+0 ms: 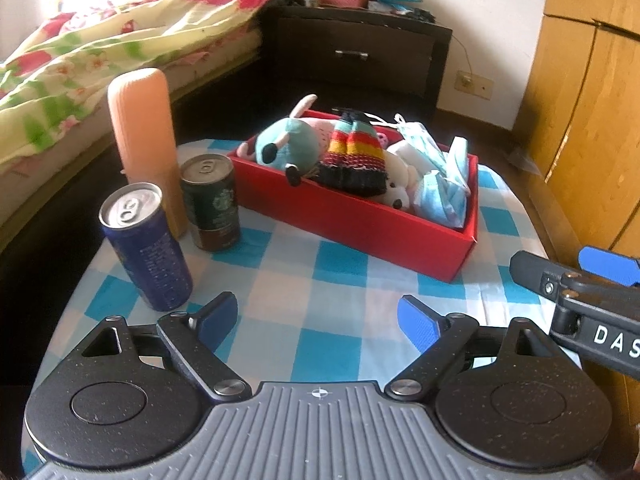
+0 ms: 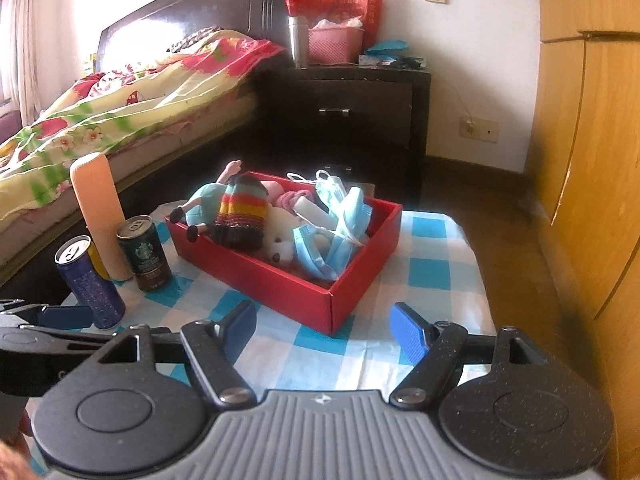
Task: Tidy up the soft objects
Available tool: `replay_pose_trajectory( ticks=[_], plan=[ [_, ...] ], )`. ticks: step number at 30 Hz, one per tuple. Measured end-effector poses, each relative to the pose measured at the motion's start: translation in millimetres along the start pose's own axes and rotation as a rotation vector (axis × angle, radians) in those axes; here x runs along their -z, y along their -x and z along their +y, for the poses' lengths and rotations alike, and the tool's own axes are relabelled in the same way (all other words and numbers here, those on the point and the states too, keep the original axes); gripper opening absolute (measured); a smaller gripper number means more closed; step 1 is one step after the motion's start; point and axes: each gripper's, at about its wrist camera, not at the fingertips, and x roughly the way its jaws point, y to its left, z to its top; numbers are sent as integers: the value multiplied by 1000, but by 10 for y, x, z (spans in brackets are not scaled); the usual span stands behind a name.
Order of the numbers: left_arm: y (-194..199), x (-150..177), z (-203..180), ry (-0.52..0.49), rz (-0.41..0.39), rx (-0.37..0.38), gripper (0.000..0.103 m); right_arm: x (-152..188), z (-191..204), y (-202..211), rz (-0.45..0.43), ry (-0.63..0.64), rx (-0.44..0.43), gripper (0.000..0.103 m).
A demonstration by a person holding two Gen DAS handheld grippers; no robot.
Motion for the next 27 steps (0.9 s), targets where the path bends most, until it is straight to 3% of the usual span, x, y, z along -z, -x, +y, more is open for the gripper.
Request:
replay_pose_trajectory(
  ticks=[27],
  plan=[
    [-84,-82,100,-1,38,-74,89,-153,235,-138,47,80,-4,56]
  ],
)
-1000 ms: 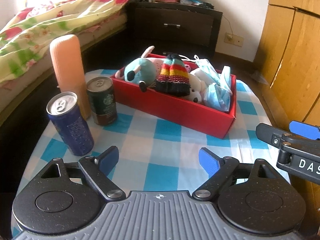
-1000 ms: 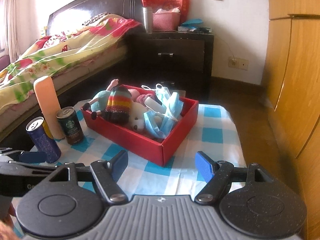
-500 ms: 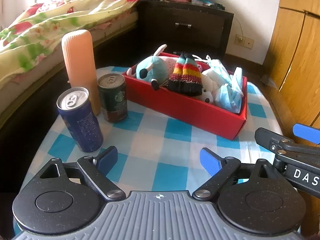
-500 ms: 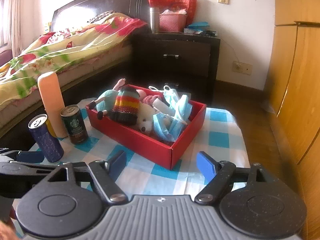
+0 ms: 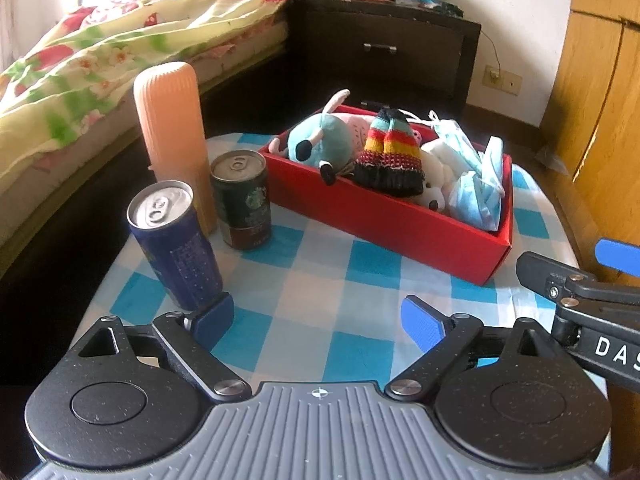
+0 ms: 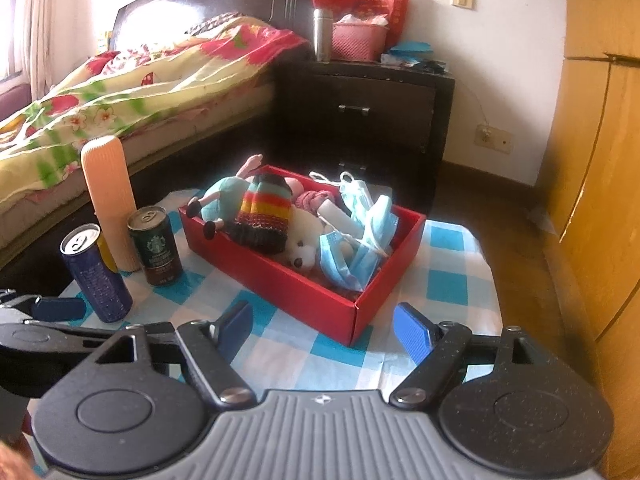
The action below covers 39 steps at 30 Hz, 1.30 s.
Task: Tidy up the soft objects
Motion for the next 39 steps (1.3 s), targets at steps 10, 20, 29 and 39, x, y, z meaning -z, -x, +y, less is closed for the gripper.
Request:
replay_pose_trajectory(
  ticks=[10,20,29,39],
  plan=[
    [-84,-79,24,23,26,-18,90,-56,-18,-68,40,-18,0,56],
    [-83,-153,73,47,20,-27,91,-71,-69,-175,99,-38,7,56],
    [-78,-187,37,41,8,-33,92,-133,-129,-246,87,-94,33,56],
    [-98,-186,17,50,15,-36,92,-132,-122,-277,91,-120,17,56]
  ],
)
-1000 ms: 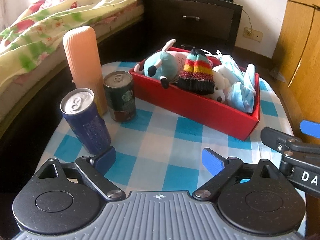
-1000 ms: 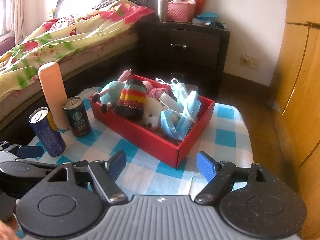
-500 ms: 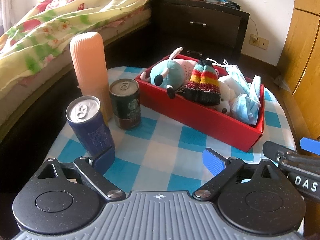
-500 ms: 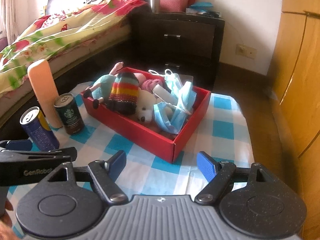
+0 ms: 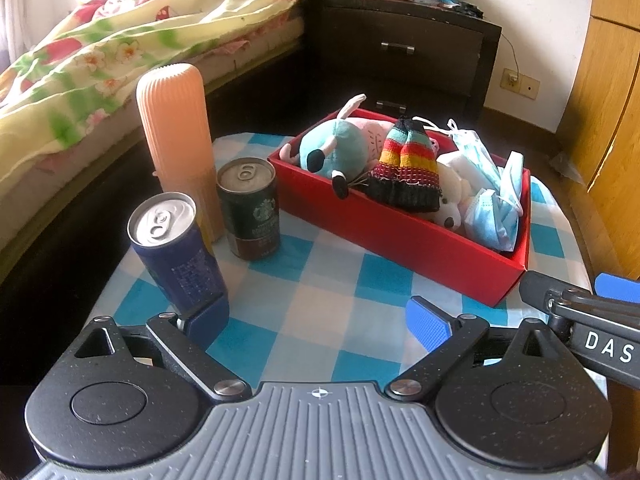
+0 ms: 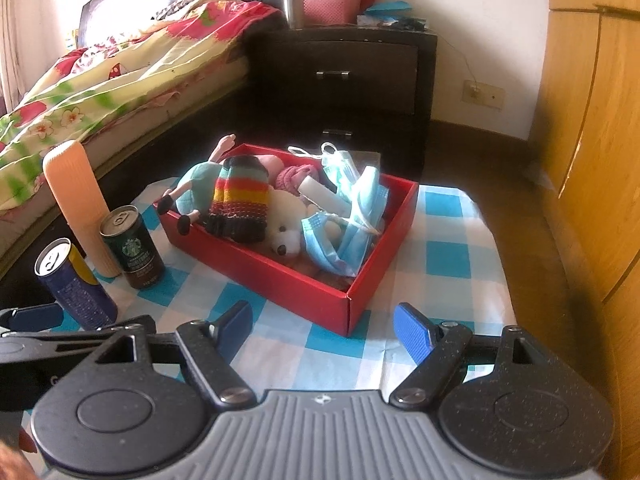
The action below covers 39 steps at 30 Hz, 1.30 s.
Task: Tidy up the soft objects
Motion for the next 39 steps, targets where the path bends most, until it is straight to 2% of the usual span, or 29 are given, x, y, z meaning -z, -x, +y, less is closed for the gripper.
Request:
replay_pose_trajectory(
  ticks=[18,25,30,35,39],
  plan=[
    [20,2,-26,-7,-26,-17,92,4,-20,-3,-10,-8,-9,56],
    [23,1,3,-4,-21,3,92,13,-16,30,-22,-3,-14,56],
    [71,18,-18,-30,-71,-18,93,16,-13,45,-32,-7,-21,56],
    [92,23,10,-30,-101,23,96,1,-72,64,-48,-42,-29,57],
    [105,32,-16,-57,-118,21,97,-12,-147,70,-46,-73,-35,59]
  ],
)
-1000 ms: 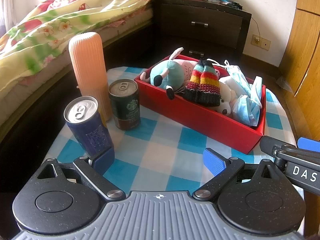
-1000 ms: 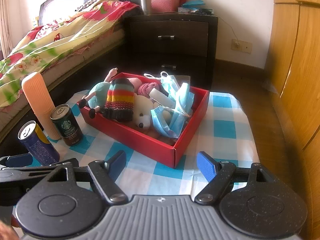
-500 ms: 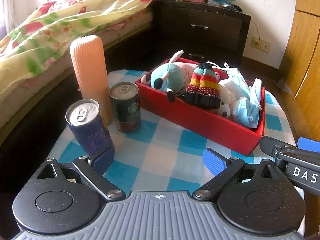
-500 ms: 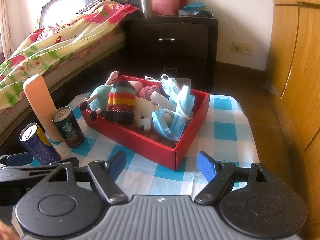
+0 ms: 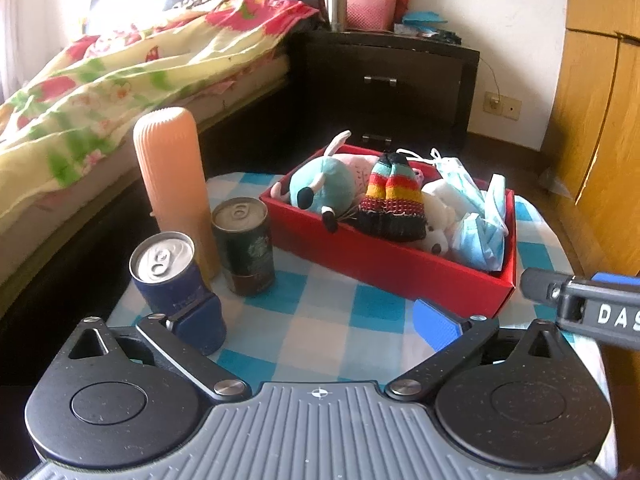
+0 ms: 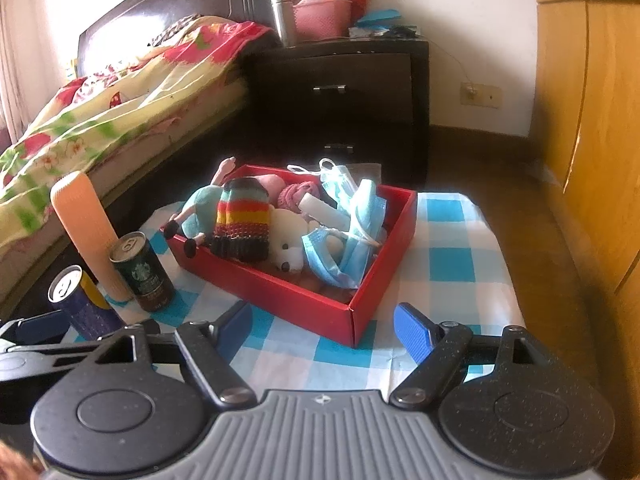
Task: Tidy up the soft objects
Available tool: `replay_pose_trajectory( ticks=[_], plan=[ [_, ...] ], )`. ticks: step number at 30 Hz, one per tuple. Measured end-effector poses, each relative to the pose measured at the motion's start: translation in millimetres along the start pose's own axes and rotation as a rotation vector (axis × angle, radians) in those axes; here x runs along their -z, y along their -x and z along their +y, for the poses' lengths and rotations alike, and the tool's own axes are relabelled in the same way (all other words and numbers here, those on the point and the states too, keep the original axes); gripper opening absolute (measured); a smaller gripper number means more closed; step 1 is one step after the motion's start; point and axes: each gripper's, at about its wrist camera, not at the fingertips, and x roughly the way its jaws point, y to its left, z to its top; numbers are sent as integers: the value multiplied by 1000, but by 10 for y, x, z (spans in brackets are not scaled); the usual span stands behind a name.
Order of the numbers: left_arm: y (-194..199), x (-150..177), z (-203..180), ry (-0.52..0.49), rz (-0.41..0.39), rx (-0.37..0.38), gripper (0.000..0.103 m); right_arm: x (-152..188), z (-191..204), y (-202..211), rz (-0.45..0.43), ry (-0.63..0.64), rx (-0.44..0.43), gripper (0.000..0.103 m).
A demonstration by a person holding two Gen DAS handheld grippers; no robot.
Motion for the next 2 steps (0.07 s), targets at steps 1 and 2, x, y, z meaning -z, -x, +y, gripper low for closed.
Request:
replay_pose_trajectory(
  ticks=[1,2],
  plan=[
    [-4,8,-9,-3,3,-4,97,-1,-19,4,-3,-3,6,61],
    [-14,16,-16,-8,10,-5,97,1,-39,10,-7,-6,15,63]
  ],
)
